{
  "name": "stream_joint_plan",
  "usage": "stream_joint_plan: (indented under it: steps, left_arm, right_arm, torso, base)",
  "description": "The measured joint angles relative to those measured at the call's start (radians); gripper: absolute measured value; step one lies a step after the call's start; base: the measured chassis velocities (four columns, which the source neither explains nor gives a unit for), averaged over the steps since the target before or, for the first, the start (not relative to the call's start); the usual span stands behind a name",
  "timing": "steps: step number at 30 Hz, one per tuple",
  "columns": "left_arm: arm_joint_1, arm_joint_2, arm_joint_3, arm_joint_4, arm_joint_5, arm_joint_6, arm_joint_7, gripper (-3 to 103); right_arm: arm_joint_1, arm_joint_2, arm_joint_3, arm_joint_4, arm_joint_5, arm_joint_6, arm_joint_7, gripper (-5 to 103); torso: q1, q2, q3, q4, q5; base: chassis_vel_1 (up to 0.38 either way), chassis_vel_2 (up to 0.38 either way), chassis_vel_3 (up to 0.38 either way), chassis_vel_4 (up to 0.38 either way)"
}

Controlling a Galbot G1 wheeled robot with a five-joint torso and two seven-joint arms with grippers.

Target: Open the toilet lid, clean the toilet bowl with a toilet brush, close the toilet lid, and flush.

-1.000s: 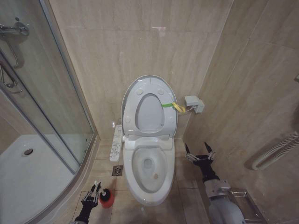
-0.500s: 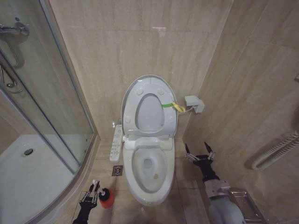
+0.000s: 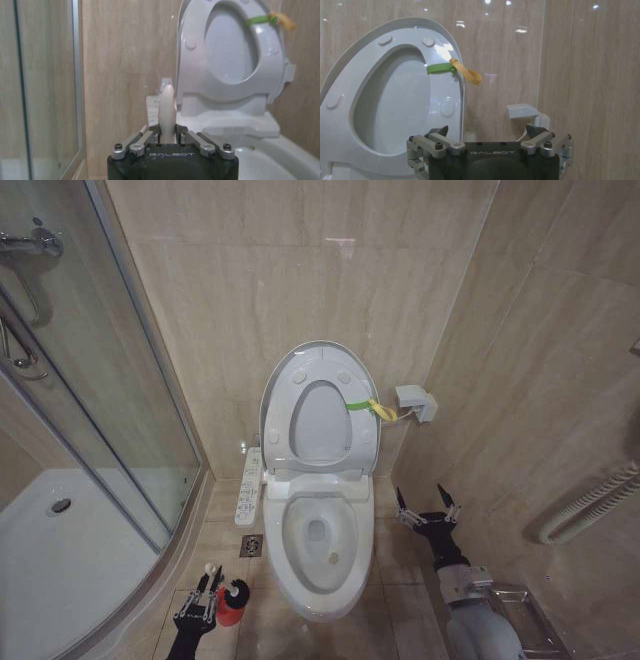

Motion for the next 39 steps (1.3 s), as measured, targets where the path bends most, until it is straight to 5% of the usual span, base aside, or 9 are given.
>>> stream_joint_plan:
  steps: [9, 39]
  left_arm:
    - [0.107, -0.010, 0.046, -0.148, 0.049, 0.013, -0.028, 20]
    - [0.294, -0.004, 0.192, -0.347, 0.146, 0.042, -0.073, 20]
  right_arm:
    - [0.000, 0.000, 0.000, 0.000, 0.000, 0.000, 0.000, 100]
    - [0.000, 0.000, 0.000, 0.000, 0.000, 0.000, 0.000, 100]
  torso:
    - [0.000, 0.000, 0.000, 0.0001, 0.0000]
    - [0.000, 0.000, 0.000, 0.0000, -0.0001]
  base:
    - [0.000, 0.000, 0.000, 0.000]
    - [0.000, 0.000, 0.000, 0.000]
